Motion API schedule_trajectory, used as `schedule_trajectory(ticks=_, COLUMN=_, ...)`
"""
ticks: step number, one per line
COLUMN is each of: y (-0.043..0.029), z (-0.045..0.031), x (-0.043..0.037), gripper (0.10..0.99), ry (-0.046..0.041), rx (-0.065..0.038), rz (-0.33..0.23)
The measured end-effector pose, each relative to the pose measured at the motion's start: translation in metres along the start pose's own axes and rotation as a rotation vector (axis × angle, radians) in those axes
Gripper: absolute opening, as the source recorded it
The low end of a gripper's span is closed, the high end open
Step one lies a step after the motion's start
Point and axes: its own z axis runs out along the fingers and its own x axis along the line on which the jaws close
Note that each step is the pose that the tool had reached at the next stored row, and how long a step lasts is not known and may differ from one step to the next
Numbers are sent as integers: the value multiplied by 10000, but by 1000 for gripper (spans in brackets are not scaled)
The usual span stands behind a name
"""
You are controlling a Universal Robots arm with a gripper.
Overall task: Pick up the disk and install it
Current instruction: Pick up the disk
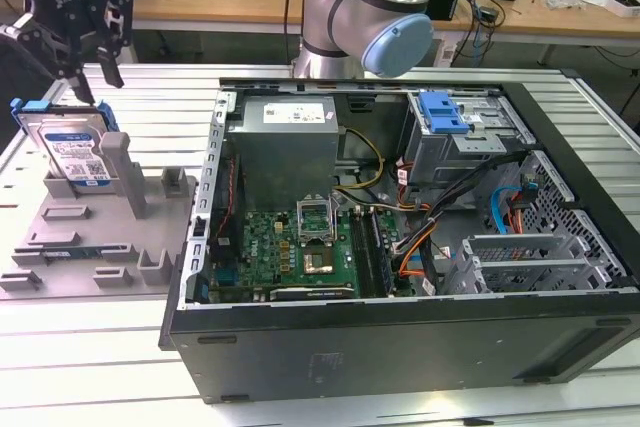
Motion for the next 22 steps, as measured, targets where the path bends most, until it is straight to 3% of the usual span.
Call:
schedule_trajectory(ticks=7, y=0, z=10, x=0, gripper=482, ry=4, rx=64, rz=-1424)
schedule_trajectory(ticks=15, y=2, z=16, x=-2, gripper=482, ry=-18, rx=168, rz=-2628)
schedule_trajectory(ticks=22, y=0, z=19, x=-6, gripper=482, ry=-4, rx=177, rz=-2654)
